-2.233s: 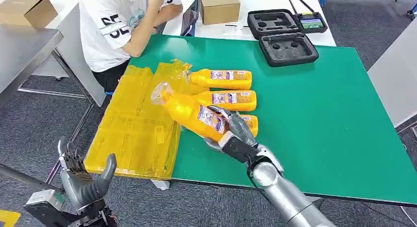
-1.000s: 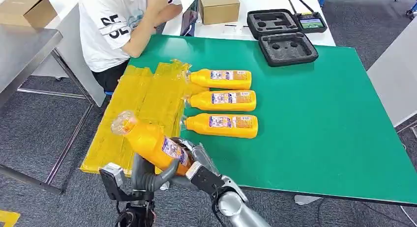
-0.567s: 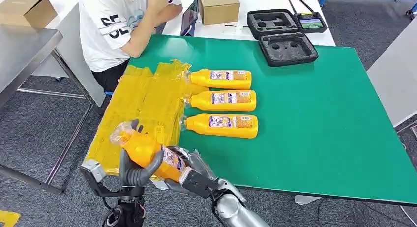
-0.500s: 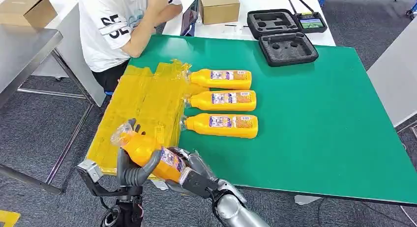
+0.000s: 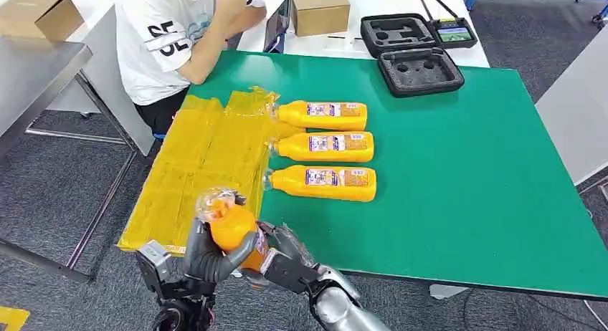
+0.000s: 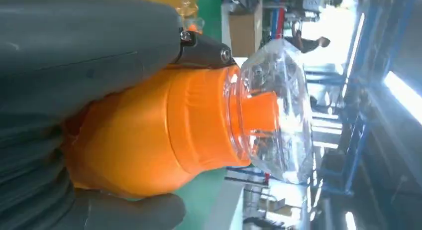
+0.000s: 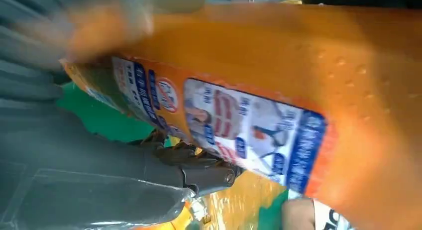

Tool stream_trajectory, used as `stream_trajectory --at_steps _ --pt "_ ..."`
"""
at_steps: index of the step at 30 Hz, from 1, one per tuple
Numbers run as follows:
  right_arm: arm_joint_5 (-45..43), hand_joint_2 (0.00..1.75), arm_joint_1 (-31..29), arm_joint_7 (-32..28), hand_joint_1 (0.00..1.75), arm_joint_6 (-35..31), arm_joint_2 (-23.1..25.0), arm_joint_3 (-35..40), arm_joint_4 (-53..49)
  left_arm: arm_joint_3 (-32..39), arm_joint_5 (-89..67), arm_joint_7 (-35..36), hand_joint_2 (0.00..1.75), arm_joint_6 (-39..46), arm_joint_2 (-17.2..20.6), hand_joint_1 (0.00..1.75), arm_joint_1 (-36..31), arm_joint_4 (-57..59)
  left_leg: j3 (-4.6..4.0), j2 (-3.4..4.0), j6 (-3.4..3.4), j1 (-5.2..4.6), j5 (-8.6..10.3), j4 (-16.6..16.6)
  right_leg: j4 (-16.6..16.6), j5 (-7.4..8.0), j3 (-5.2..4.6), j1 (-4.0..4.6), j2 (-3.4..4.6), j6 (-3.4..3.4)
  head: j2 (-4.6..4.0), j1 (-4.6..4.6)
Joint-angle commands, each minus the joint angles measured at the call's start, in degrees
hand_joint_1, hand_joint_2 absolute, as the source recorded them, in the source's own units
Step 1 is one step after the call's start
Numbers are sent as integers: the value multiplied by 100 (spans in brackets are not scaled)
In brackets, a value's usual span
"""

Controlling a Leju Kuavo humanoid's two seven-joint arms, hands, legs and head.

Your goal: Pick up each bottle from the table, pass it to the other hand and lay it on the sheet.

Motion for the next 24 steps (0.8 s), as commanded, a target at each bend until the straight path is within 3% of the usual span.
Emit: stream_trajectory --at_steps 1,8,9,10,11,12,16,24 --pt "-79 175 -171 -8 175 -95 2 -192 -183 -430 -22 103 175 -139 200 175 -113 327 24 11 2 0 -14 0 -2 -10 22 3 6 -11 2 -2" --pt "-5 175 -187 1 175 -167 27 -206 -379 -212 -17 222 175 3 74 175 -249 486 20 11 3 0 -11 0 -2 -8 19 2 7 -10 2 0" --pt "-5 175 -187 1 40 -167 27 -206 -379 -212 -17 222 175 3 74 175 -249 486 18 10 2 -1 -10 -1 -2 -7 17 1 6 -10 2 0" --pt "-56 175 -170 -140 0 -353 66 -279 -383 -42 1 203 175 214 -13 175 -245 463 27 12 2 1 -16 2 -1 -12 27 4 7 -14 2 0" --pt "-89 175 -162 -175 0 -361 75 -283 -384 -16 -28 185 175 267 -10 175 -274 440 16 9 1 0 -9 0 -1 -6 15 2 6 -9 2 0" --pt "-145 0 -130 -244 0 -420 67 -308 -439 114 -140 133 175 554 -51 175 -297 396 46 20 2 7 -30 9 1 -21 45 12 12 -22 2 0" --pt "-400 0 -16 -504 0 -568 20 -338 -702 316 -195 93 175 858 -66 175 -347 266 8 0 1 2 -4 0 -2 -5 7 4 -5 -8 2 -2" --pt "-468 0 12 -594 0 -681 2 -325 -792 346 -235 20 175 1017 -89 175 -329 249 21 3 2 3 -10 0 -5 -10 22 5 -5 -10 2 0"
